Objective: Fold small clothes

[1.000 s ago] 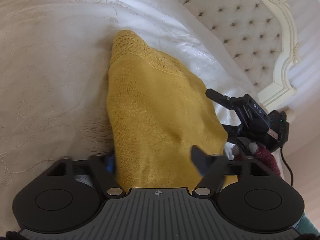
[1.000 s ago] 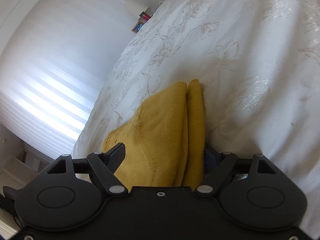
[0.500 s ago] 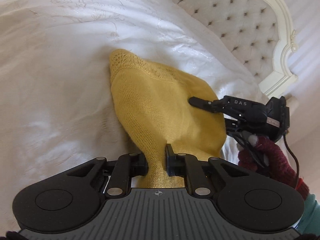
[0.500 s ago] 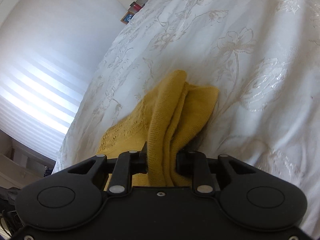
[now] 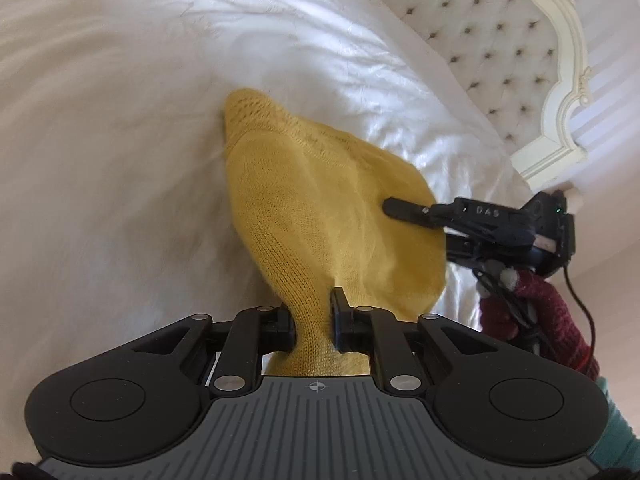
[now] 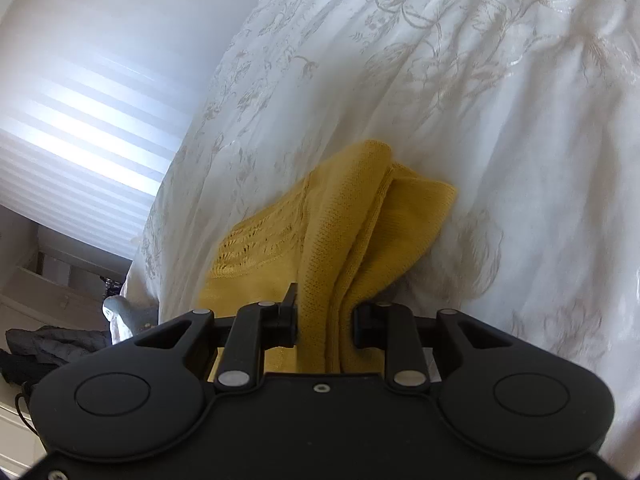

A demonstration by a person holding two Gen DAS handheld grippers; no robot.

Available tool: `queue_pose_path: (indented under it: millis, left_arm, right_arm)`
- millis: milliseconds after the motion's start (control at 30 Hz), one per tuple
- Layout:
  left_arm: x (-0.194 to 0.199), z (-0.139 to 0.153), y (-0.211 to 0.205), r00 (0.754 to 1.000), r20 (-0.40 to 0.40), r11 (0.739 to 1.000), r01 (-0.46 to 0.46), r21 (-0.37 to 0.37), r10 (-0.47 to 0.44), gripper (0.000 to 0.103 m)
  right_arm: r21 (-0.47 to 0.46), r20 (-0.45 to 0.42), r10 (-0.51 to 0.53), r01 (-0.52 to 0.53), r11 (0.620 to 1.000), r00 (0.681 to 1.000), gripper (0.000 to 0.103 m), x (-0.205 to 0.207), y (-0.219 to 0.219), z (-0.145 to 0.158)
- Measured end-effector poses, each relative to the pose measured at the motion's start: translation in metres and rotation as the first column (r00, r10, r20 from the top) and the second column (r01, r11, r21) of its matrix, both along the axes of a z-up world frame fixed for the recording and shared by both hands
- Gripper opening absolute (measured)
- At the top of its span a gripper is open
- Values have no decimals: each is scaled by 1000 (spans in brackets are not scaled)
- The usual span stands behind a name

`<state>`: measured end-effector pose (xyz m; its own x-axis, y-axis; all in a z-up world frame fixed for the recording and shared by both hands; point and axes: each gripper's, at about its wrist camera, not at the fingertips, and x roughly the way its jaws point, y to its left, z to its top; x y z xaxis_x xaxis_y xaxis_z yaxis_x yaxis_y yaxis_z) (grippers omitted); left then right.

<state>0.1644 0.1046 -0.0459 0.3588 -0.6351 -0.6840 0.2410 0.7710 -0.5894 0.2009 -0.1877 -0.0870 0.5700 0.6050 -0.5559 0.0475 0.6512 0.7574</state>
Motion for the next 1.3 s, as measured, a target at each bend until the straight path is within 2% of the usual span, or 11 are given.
queue_pose_path:
  millis: [67, 133, 200, 333, 467, 567, 667, 900, 1033, 1200, 1300]
  left_arm:
    - [-4, -8, -1, 1000, 15, 996, -18, 89, 16, 17]
    - [-8, -13, -3, 998, 64, 985, -12, 174, 1, 25]
    - [-11, -13, -5, 994, 107, 979, -8, 206, -15, 31]
    - [-20, 3, -6, 979, 196, 968, -2, 251, -49, 31]
    - [-26, 24, -7, 942, 326, 956, -18, 292, -81, 35]
    - [-16, 33, -13, 921, 378, 952, -33, 304, -89, 42]
    - [1, 35, -22, 906, 415, 951, -57, 303, -79, 43]
    - [41, 21, -36, 896, 438, 935, -87, 344, -78, 43]
    - [69, -3, -45, 908, 402, 895, -79, 438, -117, 46]
    - [84, -19, -44, 914, 387, 885, -79, 459, -119, 70]
    - [83, -19, -37, 922, 378, 893, -100, 438, -83, 77]
  right_arm:
    - [-58, 11, -9, 10, 998, 1000, 36, -9, 9, 0]
    - [-180, 33, -42, 47, 982, 999, 39, -14, 14, 1]
    - [-286, 57, -74, 88, 954, 996, 41, -24, 18, 0]
    - [-364, 122, -149, 184, 913, 981, 50, -41, 26, 10]
    - [-391, 214, -178, 251, 885, 960, 51, -75, 34, 37]
    - [-419, 248, -131, 229, 879, 960, 51, -97, 50, 51]
    - [-434, 237, -70, 170, 885, 969, 51, -112, 70, 54]
    - [-514, 174, 91, 11, 858, 980, 50, -125, 113, 40]
    - [-581, 79, 109, -43, 813, 991, 51, -122, 121, 19]
    - [-550, 37, 92, -57, 833, 995, 50, -123, 113, 11]
    - [-561, 22, 102, -73, 825, 995, 51, -121, 116, 7]
